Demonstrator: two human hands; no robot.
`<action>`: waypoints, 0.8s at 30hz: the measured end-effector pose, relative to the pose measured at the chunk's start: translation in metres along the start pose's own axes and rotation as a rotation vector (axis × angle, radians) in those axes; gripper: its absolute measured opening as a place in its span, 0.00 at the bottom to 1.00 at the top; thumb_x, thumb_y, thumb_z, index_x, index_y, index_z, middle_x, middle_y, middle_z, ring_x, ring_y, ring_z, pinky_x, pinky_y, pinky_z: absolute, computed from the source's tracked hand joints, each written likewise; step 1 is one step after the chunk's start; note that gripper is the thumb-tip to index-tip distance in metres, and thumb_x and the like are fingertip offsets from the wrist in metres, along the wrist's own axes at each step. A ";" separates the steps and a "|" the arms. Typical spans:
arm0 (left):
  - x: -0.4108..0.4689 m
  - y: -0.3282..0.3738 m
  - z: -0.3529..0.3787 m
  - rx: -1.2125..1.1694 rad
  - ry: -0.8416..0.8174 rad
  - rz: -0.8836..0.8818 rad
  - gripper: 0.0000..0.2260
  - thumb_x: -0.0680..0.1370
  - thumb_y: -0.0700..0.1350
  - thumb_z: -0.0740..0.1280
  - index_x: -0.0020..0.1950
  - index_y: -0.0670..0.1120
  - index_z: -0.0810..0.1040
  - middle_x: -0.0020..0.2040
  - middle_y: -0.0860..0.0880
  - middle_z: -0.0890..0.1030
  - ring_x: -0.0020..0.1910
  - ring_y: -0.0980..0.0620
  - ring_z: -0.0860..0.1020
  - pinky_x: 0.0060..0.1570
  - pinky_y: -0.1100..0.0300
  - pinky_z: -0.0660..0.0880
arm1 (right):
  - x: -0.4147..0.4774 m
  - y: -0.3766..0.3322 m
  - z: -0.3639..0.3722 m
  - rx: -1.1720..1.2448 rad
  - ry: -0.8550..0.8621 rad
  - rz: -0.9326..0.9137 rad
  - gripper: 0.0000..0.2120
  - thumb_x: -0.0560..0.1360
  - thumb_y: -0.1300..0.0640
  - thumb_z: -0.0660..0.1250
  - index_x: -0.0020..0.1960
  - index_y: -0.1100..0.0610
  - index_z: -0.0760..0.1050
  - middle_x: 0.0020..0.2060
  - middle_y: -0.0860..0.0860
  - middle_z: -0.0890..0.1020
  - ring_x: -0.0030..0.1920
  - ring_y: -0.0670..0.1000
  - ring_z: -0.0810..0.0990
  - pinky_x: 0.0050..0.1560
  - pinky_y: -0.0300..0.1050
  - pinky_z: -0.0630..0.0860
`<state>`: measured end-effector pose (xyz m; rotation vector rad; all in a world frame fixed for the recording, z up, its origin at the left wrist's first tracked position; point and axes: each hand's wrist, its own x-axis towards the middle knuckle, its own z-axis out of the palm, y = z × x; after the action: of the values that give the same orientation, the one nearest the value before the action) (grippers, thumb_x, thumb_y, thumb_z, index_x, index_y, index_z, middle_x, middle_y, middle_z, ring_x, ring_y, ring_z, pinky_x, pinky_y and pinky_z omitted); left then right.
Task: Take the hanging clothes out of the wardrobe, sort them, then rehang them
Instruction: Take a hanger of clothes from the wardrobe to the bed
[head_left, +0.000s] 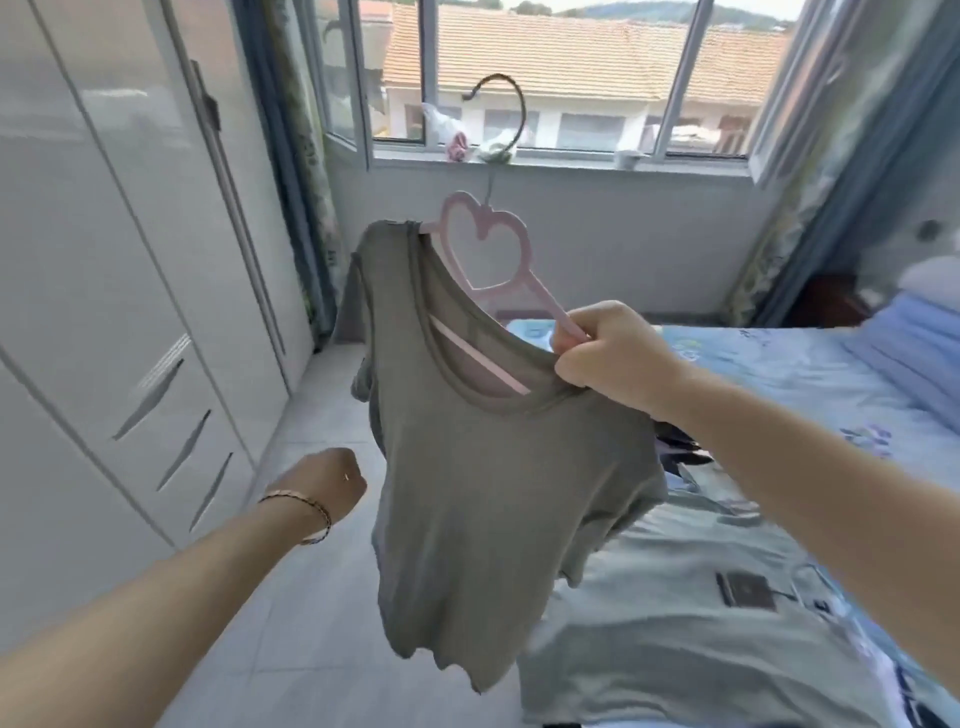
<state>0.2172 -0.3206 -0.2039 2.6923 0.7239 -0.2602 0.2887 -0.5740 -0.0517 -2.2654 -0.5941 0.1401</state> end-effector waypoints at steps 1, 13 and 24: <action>-0.001 0.016 0.007 -0.010 -0.020 0.054 0.08 0.76 0.43 0.55 0.40 0.49 0.72 0.42 0.49 0.79 0.45 0.47 0.79 0.43 0.59 0.73 | -0.012 0.017 -0.012 0.023 0.051 0.053 0.18 0.62 0.72 0.57 0.23 0.54 0.56 0.20 0.44 0.57 0.24 0.44 0.55 0.26 0.38 0.53; -0.014 0.193 0.127 0.124 -0.210 0.422 0.06 0.77 0.44 0.58 0.41 0.52 0.71 0.42 0.50 0.78 0.43 0.49 0.79 0.39 0.61 0.71 | -0.142 0.262 -0.113 0.084 0.454 0.534 0.13 0.60 0.63 0.59 0.26 0.53 0.55 0.24 0.47 0.59 0.27 0.46 0.56 0.28 0.38 0.53; 0.022 0.366 0.261 0.172 -0.359 0.436 0.05 0.76 0.43 0.58 0.43 0.49 0.73 0.45 0.49 0.78 0.46 0.48 0.76 0.45 0.59 0.74 | -0.205 0.558 -0.119 -0.063 0.521 1.006 0.16 0.67 0.68 0.64 0.26 0.57 0.62 0.31 0.57 0.70 0.36 0.55 0.66 0.35 0.48 0.55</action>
<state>0.4014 -0.7045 -0.3500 2.7611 0.0070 -0.6910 0.3490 -1.0765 -0.3849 -2.3182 0.8400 0.0114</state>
